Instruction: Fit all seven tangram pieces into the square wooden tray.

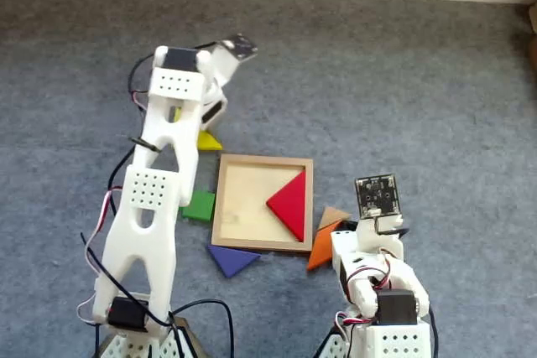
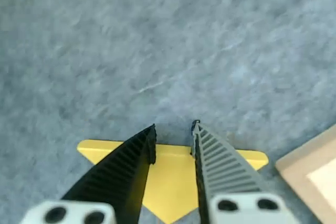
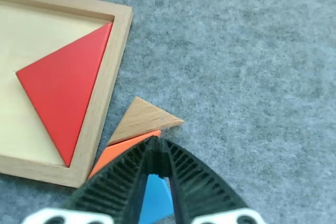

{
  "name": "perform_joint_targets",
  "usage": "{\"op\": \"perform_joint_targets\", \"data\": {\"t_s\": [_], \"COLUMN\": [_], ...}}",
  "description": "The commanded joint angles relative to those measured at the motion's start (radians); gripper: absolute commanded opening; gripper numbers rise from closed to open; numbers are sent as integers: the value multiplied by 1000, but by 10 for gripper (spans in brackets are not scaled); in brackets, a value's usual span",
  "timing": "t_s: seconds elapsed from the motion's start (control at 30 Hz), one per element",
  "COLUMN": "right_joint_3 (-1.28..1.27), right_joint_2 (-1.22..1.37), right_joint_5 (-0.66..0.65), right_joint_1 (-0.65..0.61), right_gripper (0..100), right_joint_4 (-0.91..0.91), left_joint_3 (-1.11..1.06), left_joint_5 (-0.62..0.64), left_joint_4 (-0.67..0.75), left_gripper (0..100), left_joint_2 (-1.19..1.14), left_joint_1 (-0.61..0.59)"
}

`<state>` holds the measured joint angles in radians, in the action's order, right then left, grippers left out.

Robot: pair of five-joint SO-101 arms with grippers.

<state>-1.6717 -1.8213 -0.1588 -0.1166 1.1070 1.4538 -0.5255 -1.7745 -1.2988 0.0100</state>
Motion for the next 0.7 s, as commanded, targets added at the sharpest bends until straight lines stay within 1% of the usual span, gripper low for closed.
{"op": "perform_joint_targets", "data": {"t_s": [0.0, 0.13, 0.33, 0.43, 0.53, 0.67], "right_joint_3": [-116, -116, -116, -116, -116, -116], "right_joint_2": [-12, -12, -12, -12, -12, -12], "right_joint_5": [-11, -11, -11, -11, -11, -11], "right_joint_1": [16, 16, 16, 16, 16, 16], "right_gripper": [21, 21, 21, 21, 21, 21], "right_joint_4": [8, 8, 8, 8, 8, 8], "left_joint_3": [18, -128, -513, -671, -765, -799], "left_joint_5": [63, 72, 66, 66, 64, 69], "left_joint_4": [-18, -18, -14, -14, -12, -12], "left_gripper": [125, 126, 123, 123, 123, 123], "left_joint_2": [54, 160, 383, 472, 539, 625], "left_joint_1": [-79, -108, -116, -127, -150, -194]}}
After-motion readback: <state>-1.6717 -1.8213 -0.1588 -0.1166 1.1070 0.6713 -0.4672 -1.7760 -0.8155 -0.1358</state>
